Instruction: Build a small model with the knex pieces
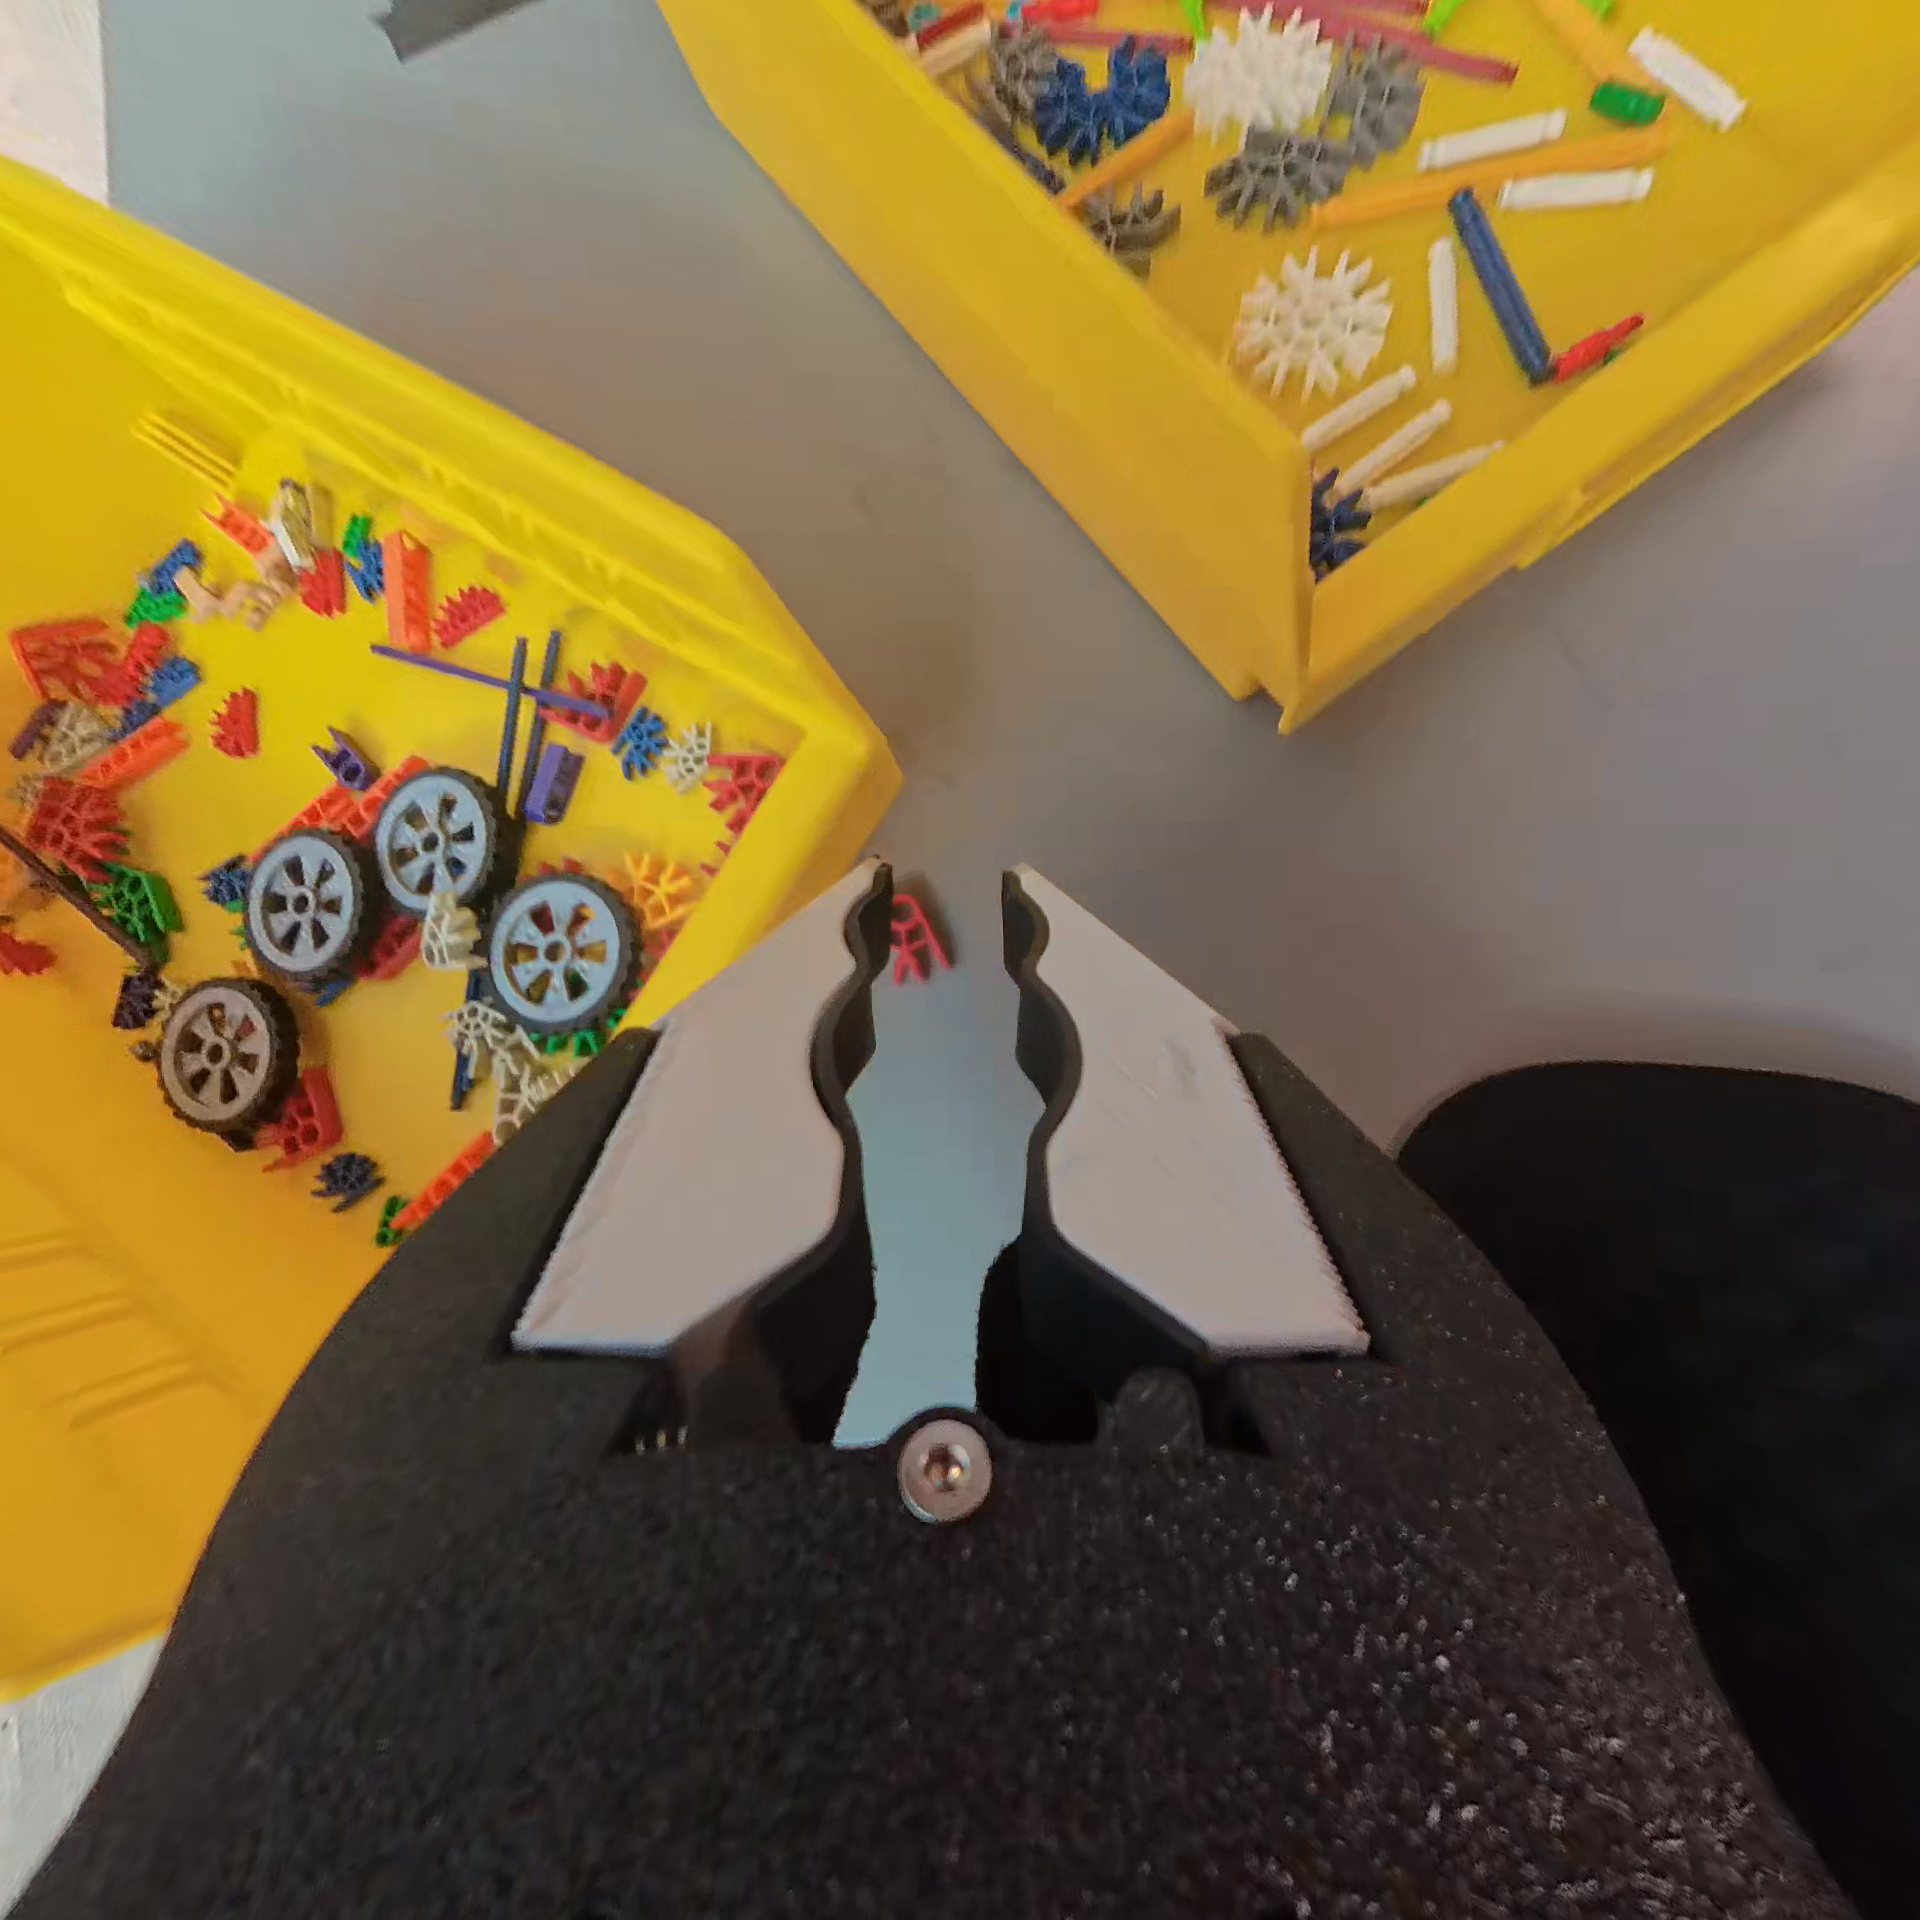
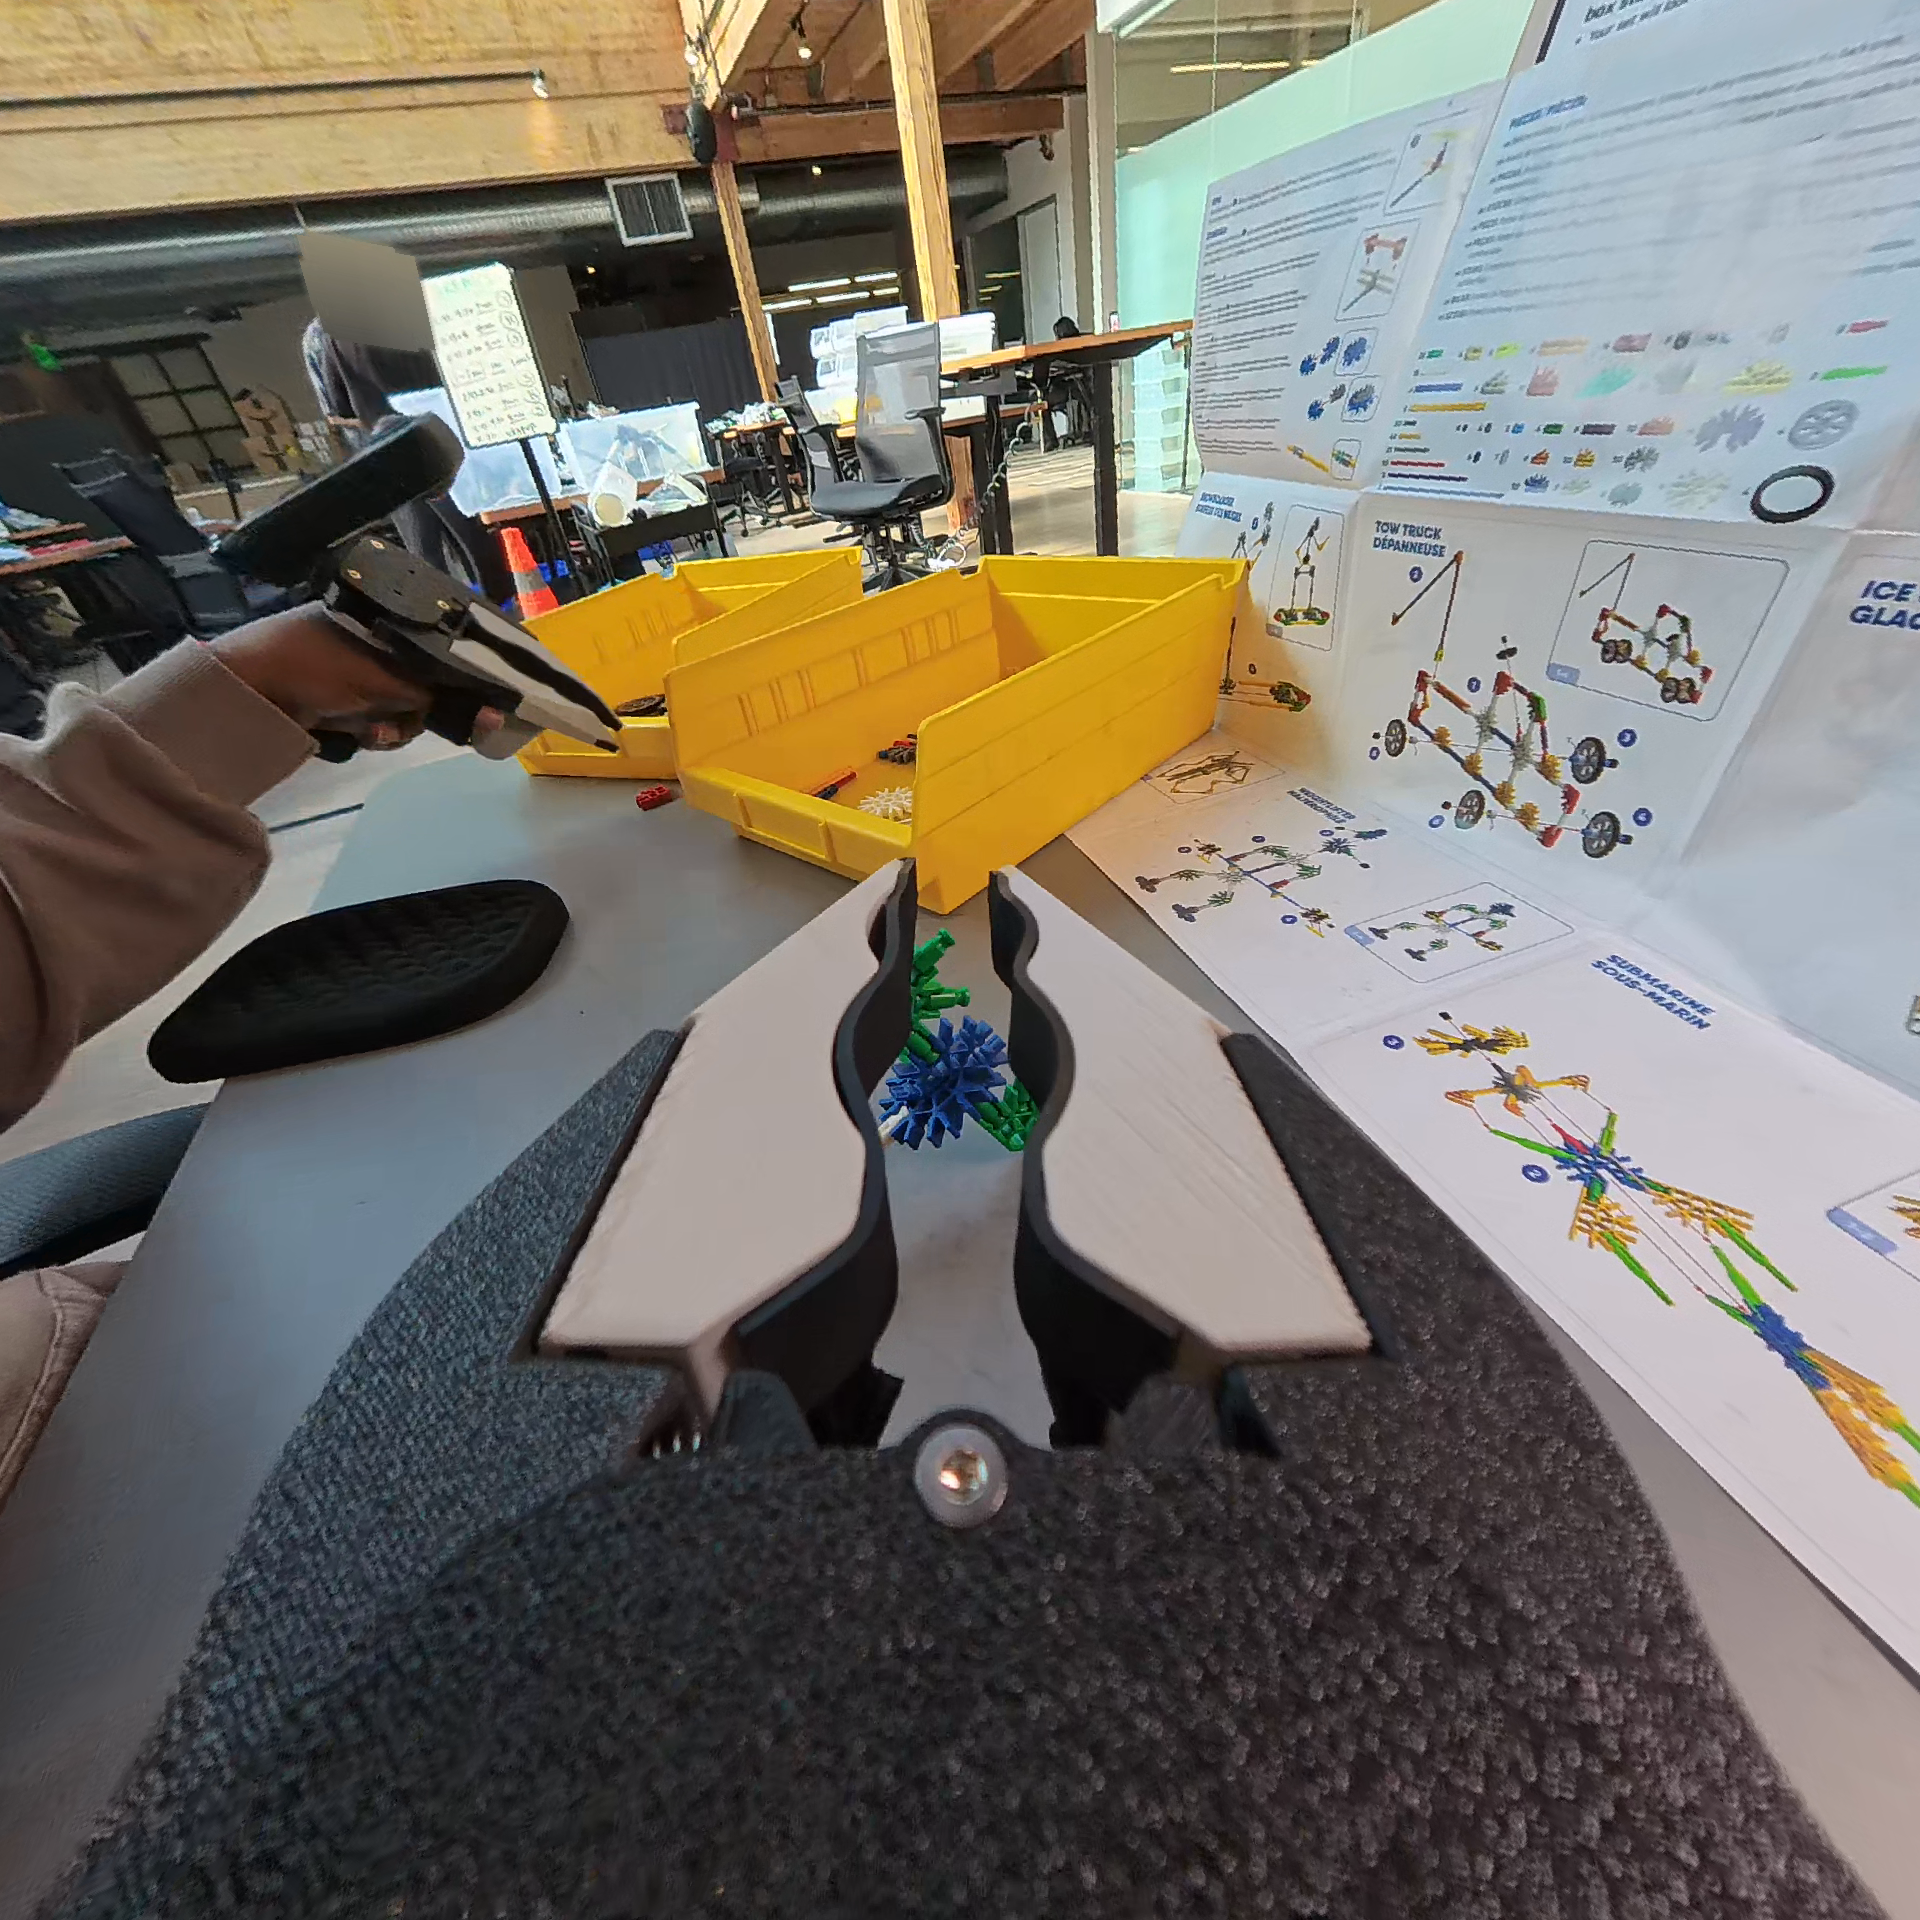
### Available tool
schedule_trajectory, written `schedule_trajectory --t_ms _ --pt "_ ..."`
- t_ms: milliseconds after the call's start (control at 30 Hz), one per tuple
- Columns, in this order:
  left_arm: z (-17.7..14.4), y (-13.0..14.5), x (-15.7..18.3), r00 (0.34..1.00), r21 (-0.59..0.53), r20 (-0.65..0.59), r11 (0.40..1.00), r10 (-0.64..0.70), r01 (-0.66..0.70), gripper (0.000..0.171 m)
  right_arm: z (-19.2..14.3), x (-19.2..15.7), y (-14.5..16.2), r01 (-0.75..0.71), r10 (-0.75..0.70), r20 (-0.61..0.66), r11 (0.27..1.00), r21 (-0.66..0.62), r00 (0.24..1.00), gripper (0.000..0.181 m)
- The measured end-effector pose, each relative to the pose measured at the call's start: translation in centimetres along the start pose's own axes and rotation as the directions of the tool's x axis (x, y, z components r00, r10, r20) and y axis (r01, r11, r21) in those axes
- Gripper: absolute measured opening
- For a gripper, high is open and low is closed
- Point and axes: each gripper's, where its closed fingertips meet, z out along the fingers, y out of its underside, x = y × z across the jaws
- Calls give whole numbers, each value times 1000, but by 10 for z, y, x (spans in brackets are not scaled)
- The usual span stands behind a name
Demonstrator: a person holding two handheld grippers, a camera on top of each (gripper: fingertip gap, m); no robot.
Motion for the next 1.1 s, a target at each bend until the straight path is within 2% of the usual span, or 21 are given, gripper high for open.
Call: schedule_trajectory --t_ms 100,167,233,267,300,333,400,500,567,633,700,733,767,800,833,900,967,1000,1067,1100 --pt "16 37 -4 997 -92 9 992 -80 80 24 2 -1 2 -11 11 7 1000 -4 1000 12" --pt "31 48 -7 990 -102 -6 985 -141 140 34 3 -1 3 -20 20 13 1000 -4 1000 12" --pt "38 36 -11 974 -12 -35 975 -223 223 37 3 -1 4 -18 18 12 1000 -6 1000 12" --pt "41 34 -10 966 -5 -53 967 -253 253 34 2 -1 4 -16 16 9 1000 -7 1000 12" --pt "45 34 -9 966 -13 -59 967 -253 253 33 2 -1 4 -14 14 7 1000 -8 1000 12" --pt "46 34 -9 971 -16 -51 972 -234 233 24 2 -1 4 -12 12 5 1000 -10 1000 12" --pt "45 35 -5 976 -42 -62 978 -209 206 20 1 0 3 -6 6 -1 1000 -10 1000 12" --pt "28 22 19 971 -3 -176 987 -161 163 20 -1 2 1 -7 7 -5 1000 -2 1000 12" --pt "5 6 11 986 74 -104 988 -128 136 20 -1 3 1 -16 16 -5 1000 1 1000 12" --pt "-18 -13 -22 987 174 57 975 -153 142 20 0 2 2 -27 27 3 1000 0 1000 12" --pt "-31 -21 -65 950 223 242 964 -198 144 20 1 0 3 -33 33 13 999 -3 999 12" --pt "-30 -17 -80 932 202 296 967 -208 152 21 1 -1 3 -29 29 15 1000 -5 999 12" --pt "-22 -10 -86 930 147 308 975 -202 164 30 1 -2 2 -20 20 14 1000 -6 1000 12" --pt "-13 -4 -85 938 87 294 983 -182 164 53 1 -3 2 -8 8 9 1000 -8 1000 12" --pt "-6 -1 -80 952 51 270 989 -146 138 63 0 -2 2 4 -4 2 1000 -10 1000 12" --pt "4 3 -61 977 0 205 998 -57 58 65 -1 -1 1 17 -17 -8 1000 -10 1000 12" --pt "15 16 -48 990 -101 138 995 7 7 69 -3 0 0 2 -2 -7 1000 -2 1000 12" --pt "20 23 -49 987 -153 150 988 48 -25 67 -3 1 0 -13 13 -3 1000 2 1000 12" --pt "31 28 -56 964 -214 198 968 178 -134 35 -2 1 0 -35 35 7 999 8 999 12" --pt "35 24 -56 954 -218 203 960 223 -178 34 -2 1 1 -37 37 8 999 7 999 12"
